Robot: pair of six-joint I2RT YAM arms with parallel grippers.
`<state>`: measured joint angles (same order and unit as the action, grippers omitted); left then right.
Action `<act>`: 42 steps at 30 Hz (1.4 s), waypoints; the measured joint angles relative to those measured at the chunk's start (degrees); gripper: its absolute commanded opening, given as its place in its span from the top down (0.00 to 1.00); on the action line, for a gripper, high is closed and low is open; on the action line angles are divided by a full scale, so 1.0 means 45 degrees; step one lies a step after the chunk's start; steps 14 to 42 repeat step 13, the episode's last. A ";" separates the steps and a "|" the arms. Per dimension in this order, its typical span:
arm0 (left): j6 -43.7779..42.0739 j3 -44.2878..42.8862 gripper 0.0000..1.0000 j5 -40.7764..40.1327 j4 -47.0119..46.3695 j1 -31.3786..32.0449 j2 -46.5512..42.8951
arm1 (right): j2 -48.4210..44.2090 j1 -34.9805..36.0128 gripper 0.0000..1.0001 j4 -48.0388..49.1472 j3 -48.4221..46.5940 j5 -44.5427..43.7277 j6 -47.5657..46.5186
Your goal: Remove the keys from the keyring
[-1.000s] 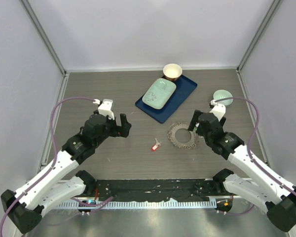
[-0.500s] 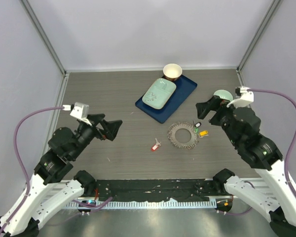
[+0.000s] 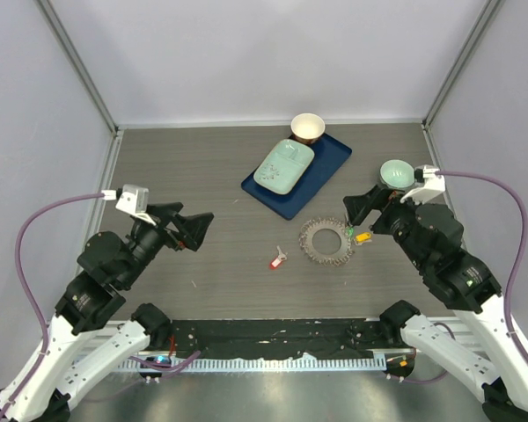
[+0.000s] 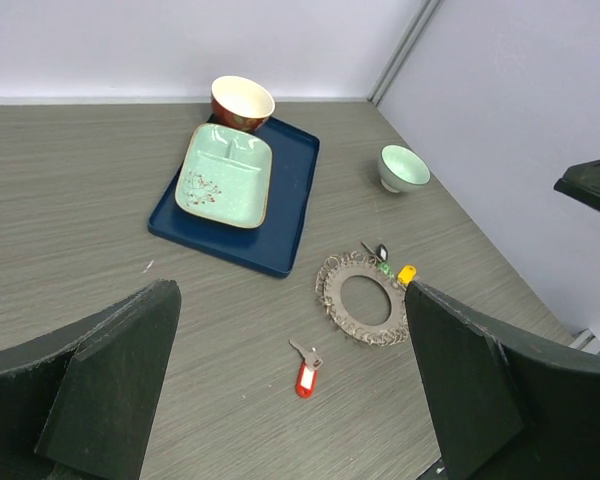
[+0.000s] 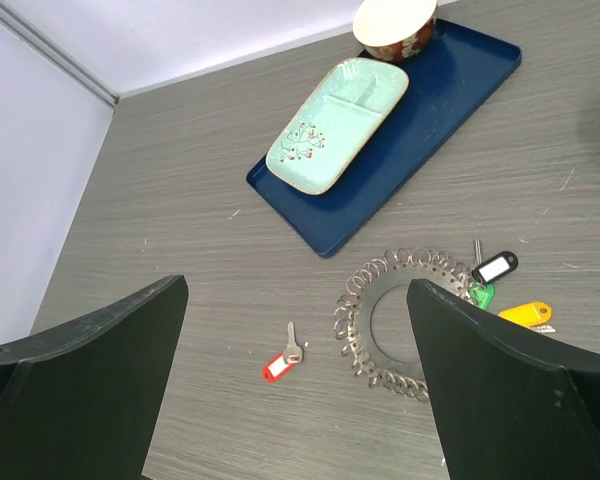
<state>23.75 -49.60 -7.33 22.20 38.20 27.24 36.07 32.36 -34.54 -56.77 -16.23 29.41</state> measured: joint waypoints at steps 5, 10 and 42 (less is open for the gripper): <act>0.0058 0.0005 0.00 -0.0034 0.0000 0.0000 0.0005 | -0.0131 0.0000 0.01 0.0131 -0.0005 0.0087 -0.0005; 0.0078 0.0005 0.00 -0.0034 0.0000 0.0000 0.0000 | -0.0131 0.0000 0.01 0.0151 -0.0029 0.0155 -0.0049; 0.0078 0.0005 0.00 -0.0034 0.0000 0.0000 0.0000 | -0.0131 0.0000 0.01 0.0155 -0.0073 0.0155 -0.0078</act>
